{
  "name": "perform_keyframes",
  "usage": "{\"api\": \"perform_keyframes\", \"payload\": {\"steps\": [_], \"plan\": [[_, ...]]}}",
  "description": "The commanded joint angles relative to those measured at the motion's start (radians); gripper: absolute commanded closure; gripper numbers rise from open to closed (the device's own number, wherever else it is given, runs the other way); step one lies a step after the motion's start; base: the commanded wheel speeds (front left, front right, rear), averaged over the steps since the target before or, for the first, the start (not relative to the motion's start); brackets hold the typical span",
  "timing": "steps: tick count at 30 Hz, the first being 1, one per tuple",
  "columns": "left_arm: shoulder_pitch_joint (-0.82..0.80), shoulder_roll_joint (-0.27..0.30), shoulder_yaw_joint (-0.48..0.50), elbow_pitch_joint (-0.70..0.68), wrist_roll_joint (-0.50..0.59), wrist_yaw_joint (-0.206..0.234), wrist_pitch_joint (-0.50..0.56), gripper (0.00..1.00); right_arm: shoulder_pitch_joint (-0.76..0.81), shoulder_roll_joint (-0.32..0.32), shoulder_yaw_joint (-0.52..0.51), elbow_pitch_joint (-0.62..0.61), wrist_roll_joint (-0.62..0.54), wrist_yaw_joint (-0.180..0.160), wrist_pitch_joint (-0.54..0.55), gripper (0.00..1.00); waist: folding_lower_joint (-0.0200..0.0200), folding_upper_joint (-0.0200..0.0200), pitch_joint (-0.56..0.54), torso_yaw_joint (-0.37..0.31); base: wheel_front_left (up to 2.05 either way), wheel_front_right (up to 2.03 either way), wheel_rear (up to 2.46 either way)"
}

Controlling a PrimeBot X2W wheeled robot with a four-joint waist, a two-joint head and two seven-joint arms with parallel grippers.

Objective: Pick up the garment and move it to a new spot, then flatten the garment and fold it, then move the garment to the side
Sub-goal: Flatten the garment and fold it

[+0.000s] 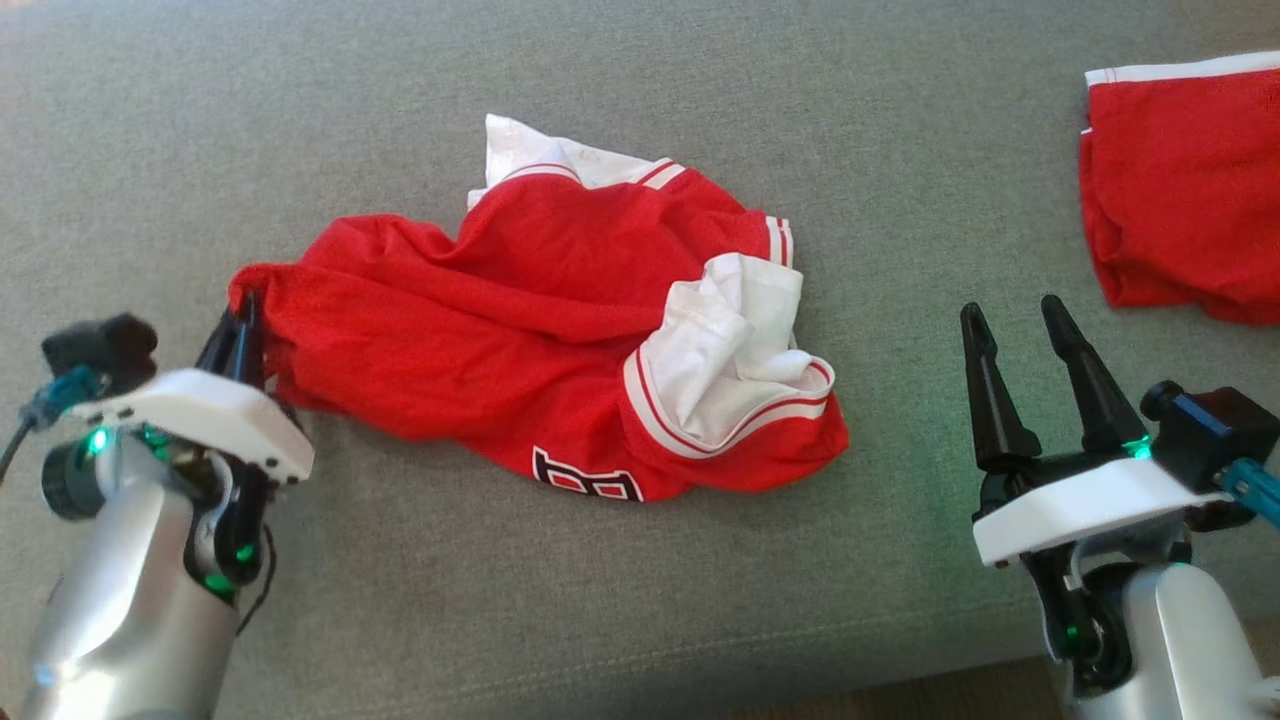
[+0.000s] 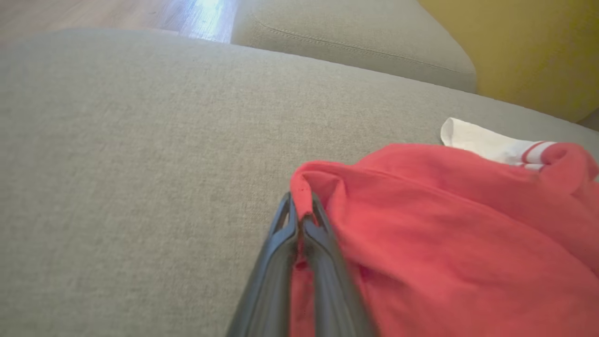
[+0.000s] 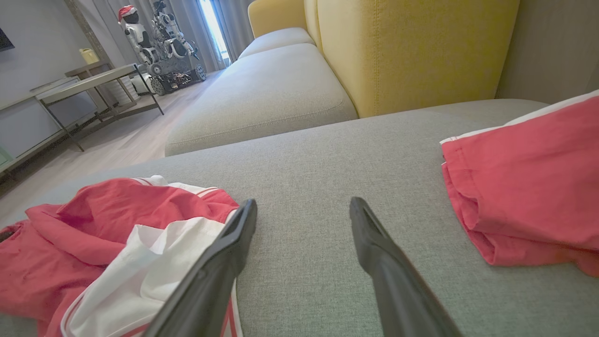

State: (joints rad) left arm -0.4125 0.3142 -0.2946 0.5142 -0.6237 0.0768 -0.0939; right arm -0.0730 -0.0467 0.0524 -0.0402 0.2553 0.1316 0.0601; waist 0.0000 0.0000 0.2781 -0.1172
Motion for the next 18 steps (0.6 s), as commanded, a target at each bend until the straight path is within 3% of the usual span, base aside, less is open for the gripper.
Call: {"api": "perform_keyframes", "payload": {"steps": [1,2,3,4,10,18], "plan": [[-0.015,0.027,0.048,-0.014,-0.009,-0.009,-0.015,0.95,-0.020,-0.004,0.017,-0.031,0.008,-0.001,-0.010,0.00,0.0000,0.0000,-0.001,0.002,0.00,0.00,0.00],[-0.007,0.022,0.048,-0.001,-0.014,-0.014,-0.022,0.83,-0.018,-0.004,0.016,-0.031,0.009,-0.001,-0.010,0.00,0.0000,0.0000,-0.002,0.005,0.00,0.00,0.00],[-0.002,0.018,0.046,0.009,-0.014,-0.016,-0.031,0.47,-0.018,-0.004,0.014,-0.031,0.010,-0.001,-0.010,0.00,0.0000,0.0000,-0.003,0.009,0.00,0.00,0.00],[0.001,0.013,0.045,0.017,-0.013,-0.018,-0.043,0.00,-0.018,-0.004,0.014,-0.031,0.010,-0.001,-0.009,0.00,0.0000,0.0000,-0.006,0.014,0.00,0.00,0.00],[0.034,-0.017,0.046,0.018,-0.002,-0.013,-0.127,0.00,-0.019,-0.004,0.011,-0.037,-0.002,-0.001,-0.007,0.00,0.0000,0.0000,-0.045,0.045,0.00,0.00,0.00],[0.151,-0.040,0.078,-0.177,0.118,0.076,-0.167,0.00,0.006,-0.004,0.016,-0.041,-0.040,-0.001,0.013,0.00,0.0000,0.0000,-0.129,0.087,0.00,0.00,0.00]]}}
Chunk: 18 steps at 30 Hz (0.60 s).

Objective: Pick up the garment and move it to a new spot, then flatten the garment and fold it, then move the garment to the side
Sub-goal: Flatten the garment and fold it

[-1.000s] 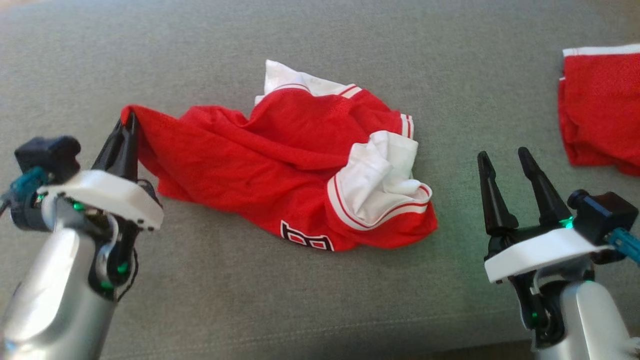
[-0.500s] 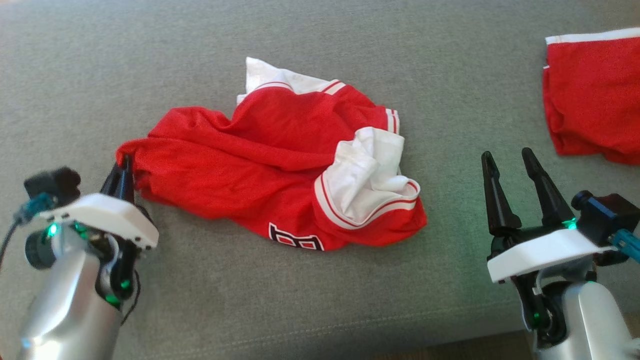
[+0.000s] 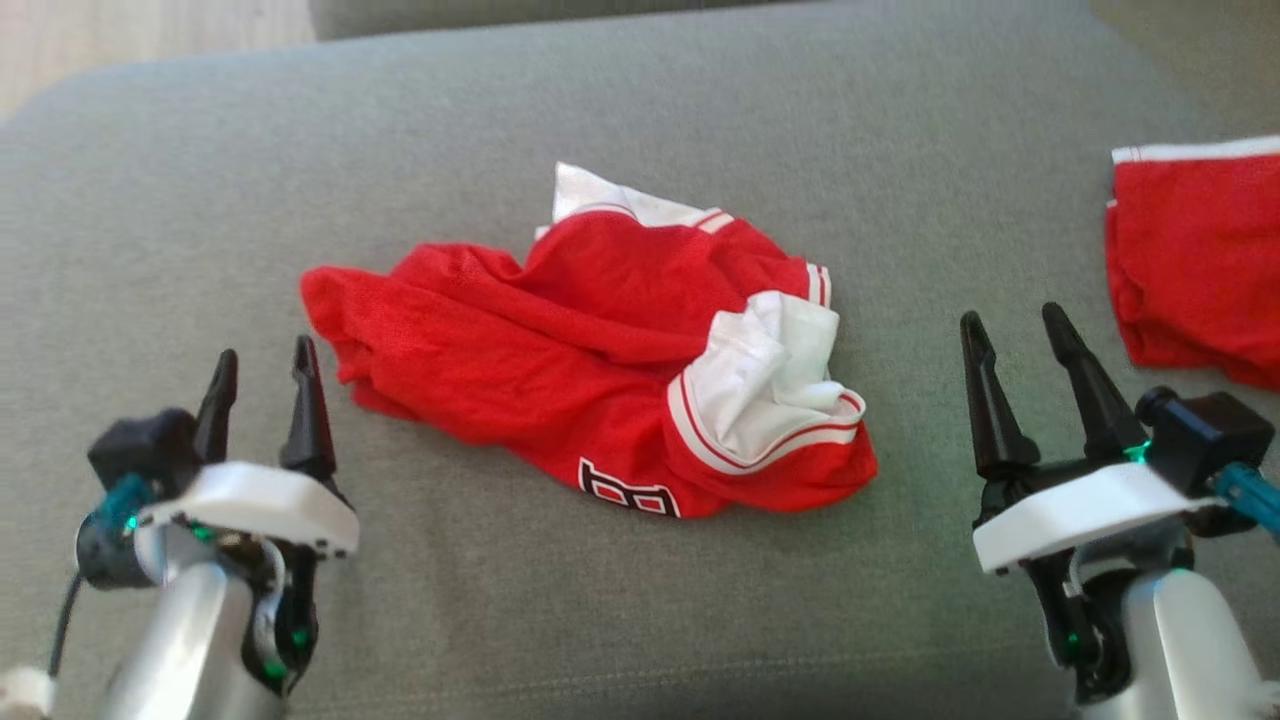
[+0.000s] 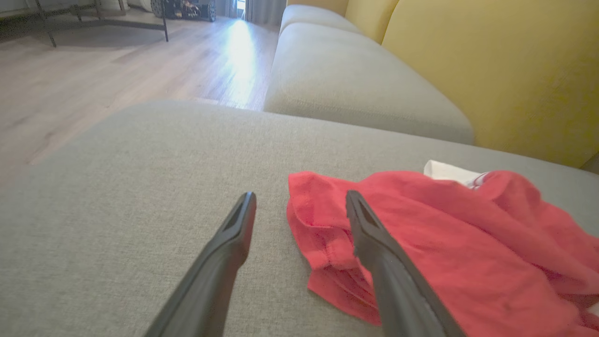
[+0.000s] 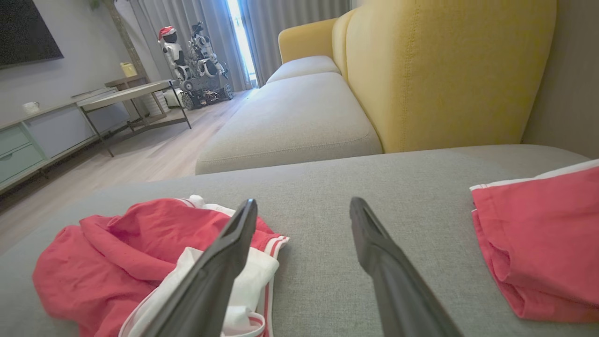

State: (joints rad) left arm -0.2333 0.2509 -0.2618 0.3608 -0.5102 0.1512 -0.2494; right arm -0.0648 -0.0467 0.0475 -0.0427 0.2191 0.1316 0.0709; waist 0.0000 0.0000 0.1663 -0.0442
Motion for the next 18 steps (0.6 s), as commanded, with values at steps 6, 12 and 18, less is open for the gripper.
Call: {"api": "perform_keyframes", "payload": {"steps": [6,12,18], "plan": [[0.100,0.015,0.051,-0.199,0.099,0.037,-0.012,0.00,0.030,-0.004,0.028,-0.044,-0.033,-0.001,0.029,0.00,0.0000,0.0000,-0.068,0.033,0.00,0.00,0.00],[0.209,0.020,0.027,-0.280,0.135,0.062,-0.011,0.00,0.064,-0.004,0.033,-0.051,-0.050,-0.001,0.052,0.00,0.0000,0.0000,-0.107,0.042,0.00,0.00,0.00],[0.254,0.025,0.015,-0.326,0.142,0.081,0.008,0.00,0.085,-0.004,0.030,-0.062,-0.054,-0.001,0.065,0.00,0.0000,0.0000,-0.117,0.049,0.00,0.00,0.00]]}}
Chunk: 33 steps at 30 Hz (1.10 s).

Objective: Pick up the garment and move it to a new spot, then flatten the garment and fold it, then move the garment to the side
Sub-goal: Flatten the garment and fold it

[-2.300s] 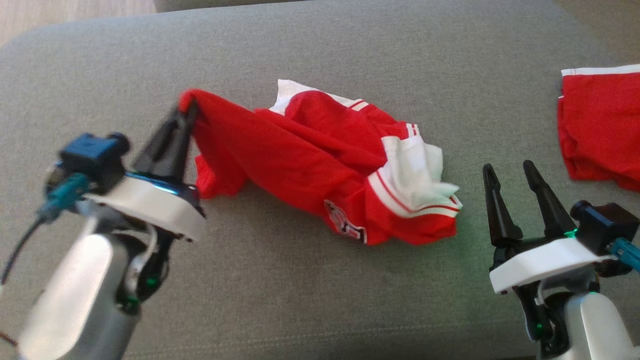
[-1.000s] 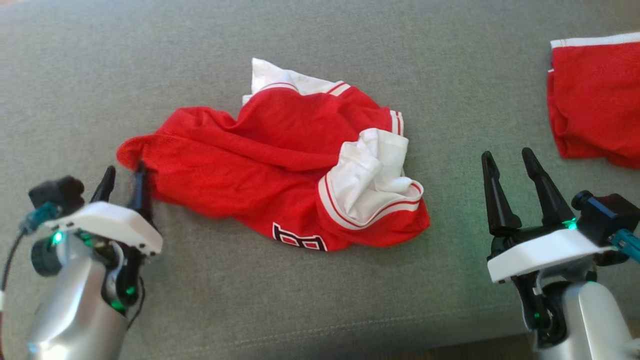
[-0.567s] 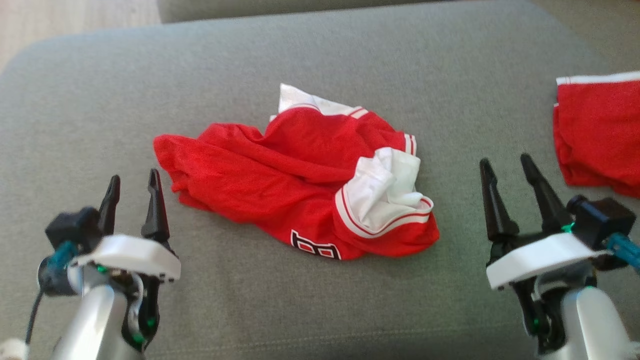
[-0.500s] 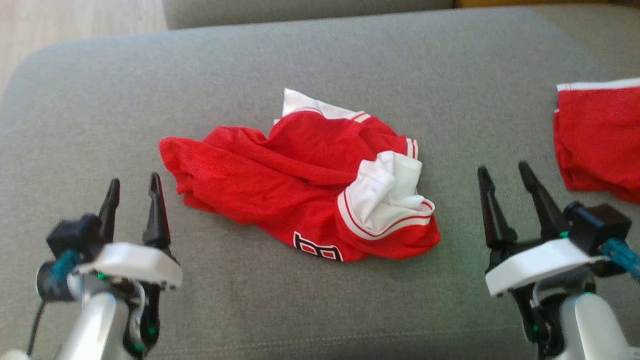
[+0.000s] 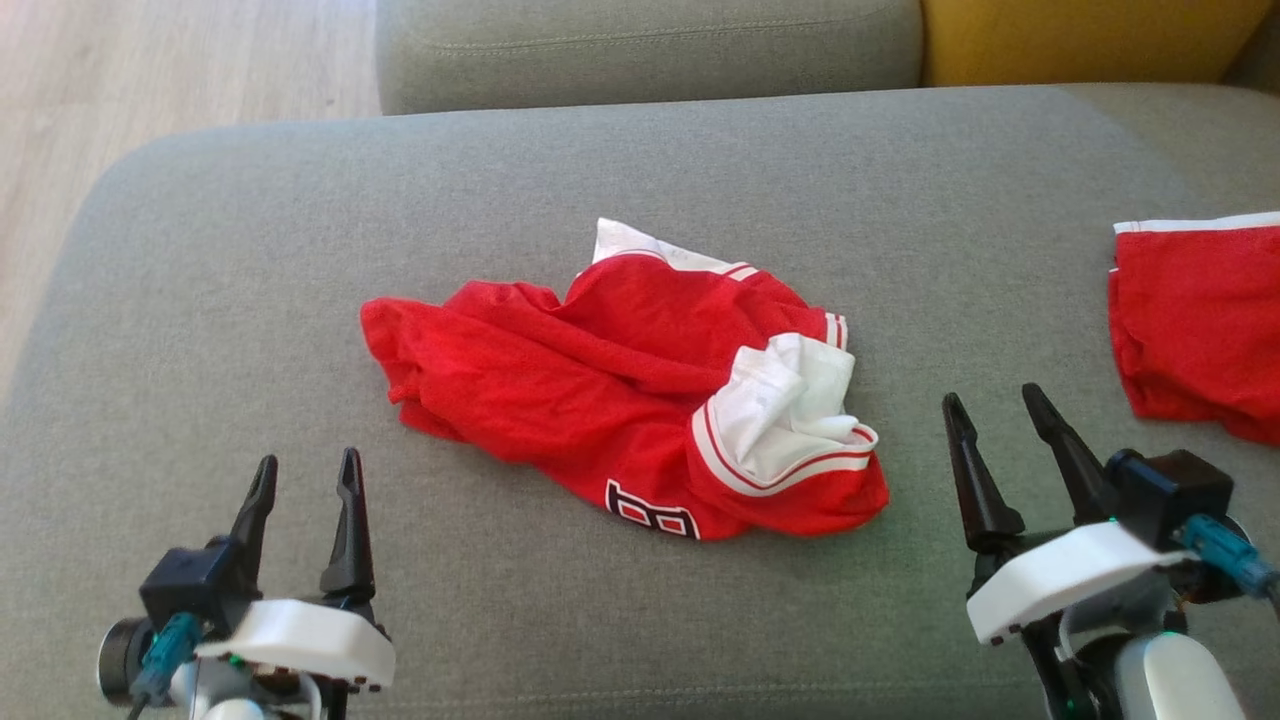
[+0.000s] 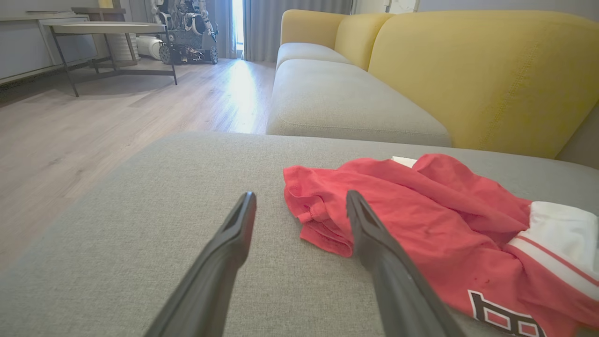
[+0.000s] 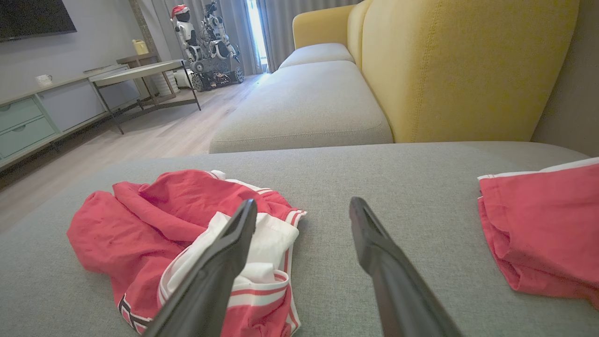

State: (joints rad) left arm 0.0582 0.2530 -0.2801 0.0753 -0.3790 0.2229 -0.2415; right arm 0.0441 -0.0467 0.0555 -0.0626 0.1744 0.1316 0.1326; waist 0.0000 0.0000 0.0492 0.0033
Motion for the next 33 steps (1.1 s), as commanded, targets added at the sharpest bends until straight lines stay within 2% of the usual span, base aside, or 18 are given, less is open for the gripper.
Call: {"api": "perform_keyframes", "payload": {"steps": [1,13,20,28,29,30,33], "plan": [[-0.035,0.024,0.033,-0.044,0.010,0.011,0.003,0.00,-0.023,-0.004,0.022,-0.044,-0.010,-0.001,0.005,0.00,0.0000,0.0000,-0.001,0.002,0.00,0.00,0.00],[-0.046,0.029,0.022,-0.064,0.011,0.014,0.014,0.00,-0.031,-0.005,0.026,-0.022,-0.009,-0.001,0.027,0.00,0.0000,0.0000,0.014,0.005,0.00,0.00,0.00],[-0.090,0.022,0.003,-0.058,0.013,0.000,0.012,0.00,-0.067,-0.040,0.099,0.121,0.003,-0.001,0.053,0.00,0.0000,0.0000,0.044,0.040,0.00,0.00,0.00],[-0.133,0.004,-0.009,-0.041,0.011,-0.013,0.001,0.00,-0.158,-0.053,0.161,0.285,0.014,-0.001,0.029,0.00,0.0000,0.0000,0.087,0.070,0.00,0.00,0.00],[-0.143,0.000,-0.012,-0.034,0.010,-0.018,-0.002,0.00,-0.179,-0.055,0.165,0.320,0.017,-0.001,0.031,0.56,0.0000,0.0000,0.094,0.076,0.00,0.00,0.00],[-0.147,-0.001,-0.013,-0.030,0.010,-0.020,-0.003,0.00,-0.187,-0.055,0.166,0.332,0.020,-0.001,0.028,1.00,0.0000,0.0000,0.096,0.078,0.00,0.00,0.00],[-0.156,-0.004,-0.011,-0.023,0.009,-0.025,-0.007,0.00,-0.200,-0.062,0.157,0.354,0.030,-0.001,0.019,1.00,0.0000,0.0000,0.101,0.081,0.00,0.00,0.00]]}}
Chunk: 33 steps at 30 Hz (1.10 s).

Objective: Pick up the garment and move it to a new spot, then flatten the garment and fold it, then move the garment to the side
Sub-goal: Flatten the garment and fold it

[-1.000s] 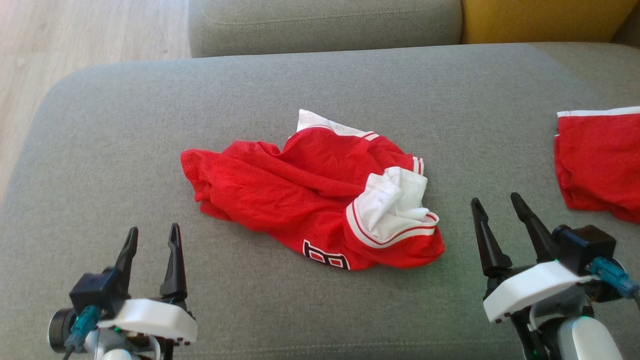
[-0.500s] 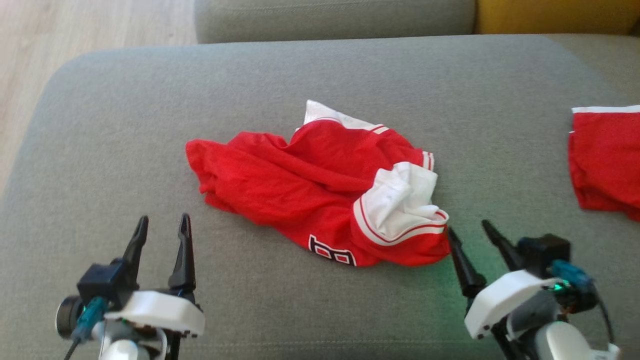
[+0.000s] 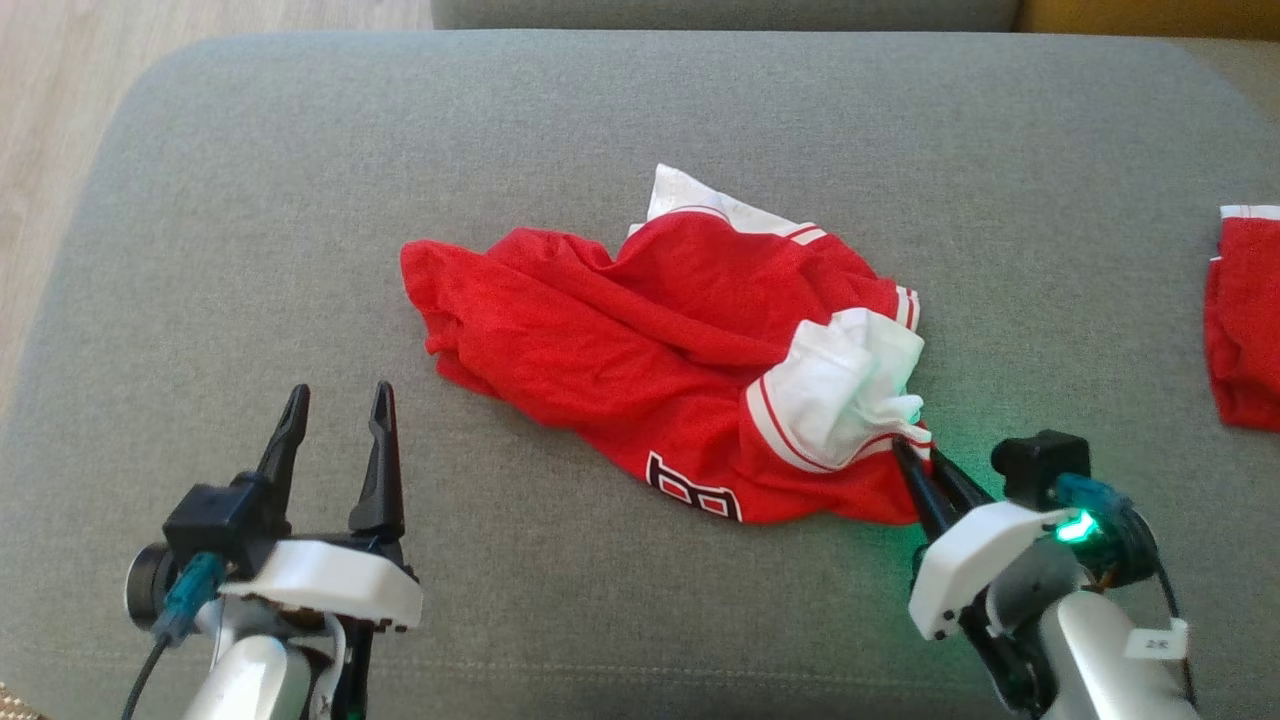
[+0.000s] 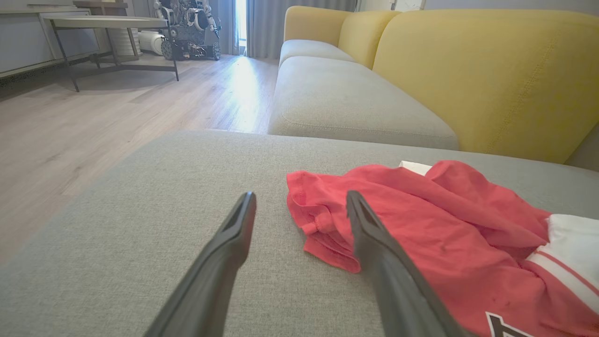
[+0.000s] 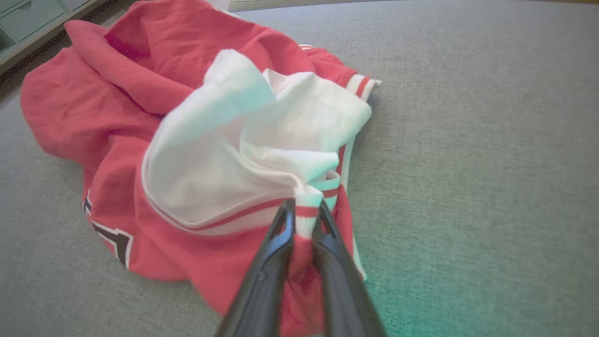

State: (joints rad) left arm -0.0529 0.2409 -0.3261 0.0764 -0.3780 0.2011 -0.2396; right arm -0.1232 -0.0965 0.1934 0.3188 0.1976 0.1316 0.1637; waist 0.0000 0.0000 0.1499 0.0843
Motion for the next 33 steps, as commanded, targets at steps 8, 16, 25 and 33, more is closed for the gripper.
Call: {"api": "perform_keyframes", "payload": {"steps": [8,16,25,33], "plan": [[-0.048,0.004,0.041,-0.018,0.010,-0.007,-0.016,0.00,-0.073,-0.042,-0.090,-0.087,-0.006,-0.001,-0.071,1.00,0.0000,0.0000,0.003,-0.015,0.00,0.00,0.00],[-0.069,-0.004,0.035,-0.013,0.012,-0.018,-0.019,0.00,-0.140,-0.080,-0.193,-0.157,-0.072,-0.001,-0.168,1.00,0.0000,0.0000,0.014,-0.019,0.00,0.00,0.00],[-0.061,-0.013,0.036,-0.004,0.007,-0.022,-0.021,0.00,-0.037,-0.035,-0.180,-0.038,-0.096,-0.001,-0.070,1.00,0.0000,0.0000,0.015,-0.024,0.00,0.00,0.00],[-0.069,-0.010,0.036,0.000,0.010,-0.027,-0.021,0.00,-0.020,0.001,-0.185,0.036,-0.106,-0.001,-0.043,1.00,0.0000,0.0000,0.022,-0.042,0.00,0.00,0.00]]}}
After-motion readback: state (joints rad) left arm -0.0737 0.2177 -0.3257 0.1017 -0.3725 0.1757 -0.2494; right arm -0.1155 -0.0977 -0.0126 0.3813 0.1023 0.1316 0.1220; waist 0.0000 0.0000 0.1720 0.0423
